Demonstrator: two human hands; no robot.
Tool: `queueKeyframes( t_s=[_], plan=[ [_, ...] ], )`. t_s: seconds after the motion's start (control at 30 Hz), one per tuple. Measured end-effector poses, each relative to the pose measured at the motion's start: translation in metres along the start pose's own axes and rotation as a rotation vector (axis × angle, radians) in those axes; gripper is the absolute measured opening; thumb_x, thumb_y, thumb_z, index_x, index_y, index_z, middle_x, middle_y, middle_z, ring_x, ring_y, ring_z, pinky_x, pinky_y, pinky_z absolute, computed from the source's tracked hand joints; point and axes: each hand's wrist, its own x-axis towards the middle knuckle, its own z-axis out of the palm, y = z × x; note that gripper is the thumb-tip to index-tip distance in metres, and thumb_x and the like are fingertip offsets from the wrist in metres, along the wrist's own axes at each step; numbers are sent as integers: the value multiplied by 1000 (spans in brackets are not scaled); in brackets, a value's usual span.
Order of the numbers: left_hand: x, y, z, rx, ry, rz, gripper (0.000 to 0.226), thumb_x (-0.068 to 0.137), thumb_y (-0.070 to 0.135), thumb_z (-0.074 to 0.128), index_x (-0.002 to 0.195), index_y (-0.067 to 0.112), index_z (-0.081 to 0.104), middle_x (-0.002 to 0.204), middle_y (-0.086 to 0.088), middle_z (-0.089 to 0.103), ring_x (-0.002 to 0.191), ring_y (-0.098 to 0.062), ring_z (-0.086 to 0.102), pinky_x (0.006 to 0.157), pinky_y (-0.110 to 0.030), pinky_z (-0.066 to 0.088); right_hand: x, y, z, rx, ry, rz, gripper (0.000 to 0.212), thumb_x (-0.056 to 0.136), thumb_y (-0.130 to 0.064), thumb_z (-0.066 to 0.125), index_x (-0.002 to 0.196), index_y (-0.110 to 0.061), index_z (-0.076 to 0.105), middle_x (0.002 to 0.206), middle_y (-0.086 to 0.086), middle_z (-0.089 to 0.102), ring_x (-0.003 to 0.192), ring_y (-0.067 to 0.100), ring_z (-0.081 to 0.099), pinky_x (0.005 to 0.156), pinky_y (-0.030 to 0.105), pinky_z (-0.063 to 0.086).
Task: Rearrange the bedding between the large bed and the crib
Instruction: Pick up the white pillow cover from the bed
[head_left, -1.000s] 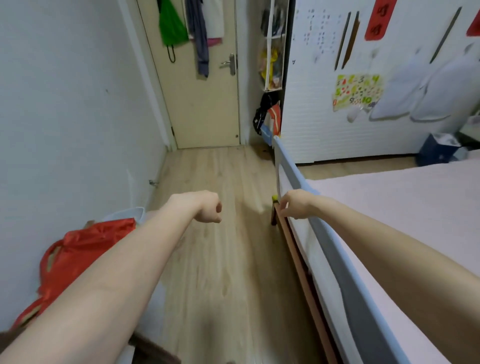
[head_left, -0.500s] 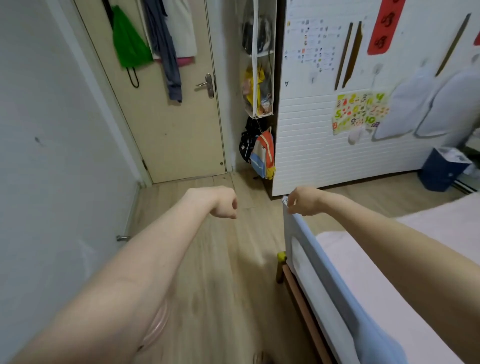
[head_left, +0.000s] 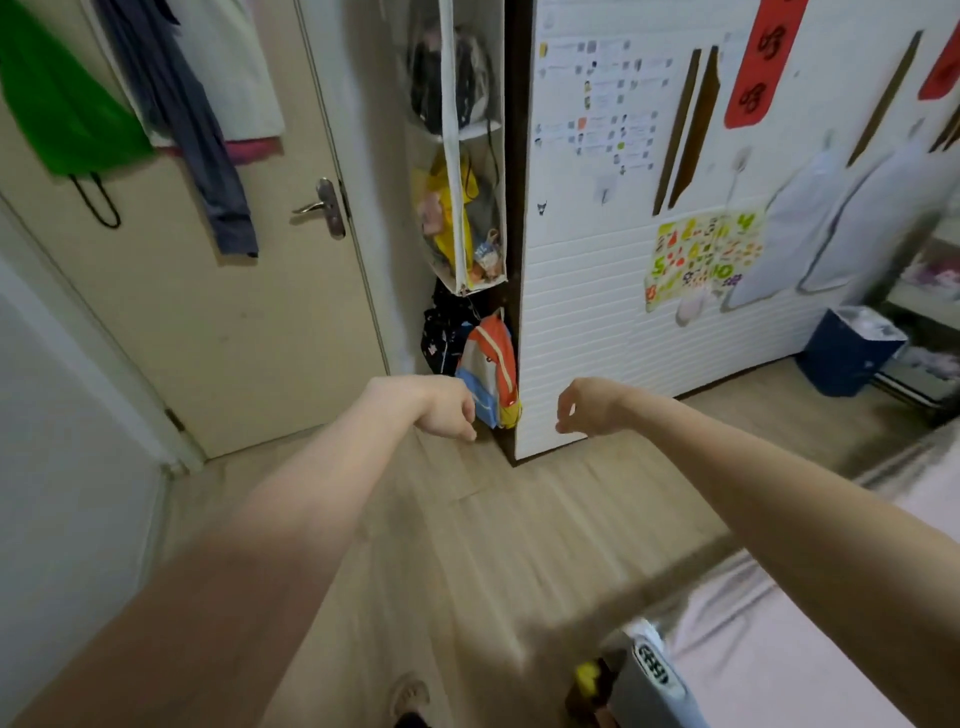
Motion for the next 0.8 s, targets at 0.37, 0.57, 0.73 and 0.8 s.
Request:
queueKeyframes(
  t_s=[0.37, 0.57, 0.73, 0.8],
  plan=[
    [243, -2, -167, 194, -73, 348, 41, 94, 38, 54, 130, 16, 56, 132, -2, 55, 112, -22, 56, 98, -38, 46, 140, 107, -73, 268, 73, 393, 35, 97, -28, 49, 121, -6, 60, 125, 10, 58, 113, 25, 55, 91, 31, 43],
    [347, 104, -201, 357, -107, 609, 42, 93, 37, 56, 129, 15, 58, 129, -2, 58, 114, -20, 56, 98, -34, 45, 144, 225, -71, 427, 94, 659, 33, 95, -29, 54, 118, -8, 63, 117, 8, 63, 104, 26, 60, 88, 33, 47],
    [420, 201, -234, 429, -92, 785, 44, 96, 34, 52, 135, 12, 53, 134, -3, 55, 120, -20, 52, 96, -27, 41, 150, 336, -72, 506, 164, 801, 31, 93, -28, 56, 113, -7, 66, 112, 10, 66, 103, 26, 61, 89, 33, 48],
    [457, 249, -254, 479, -96, 821, 44, 97, 32, 51, 136, 11, 51, 135, -4, 54, 120, -20, 52, 89, -23, 38, 151, 391, -83, 526, 176, 862, 31, 92, -27, 57, 112, -7, 66, 114, 10, 65, 105, 26, 59, 87, 31, 46]
  ],
)
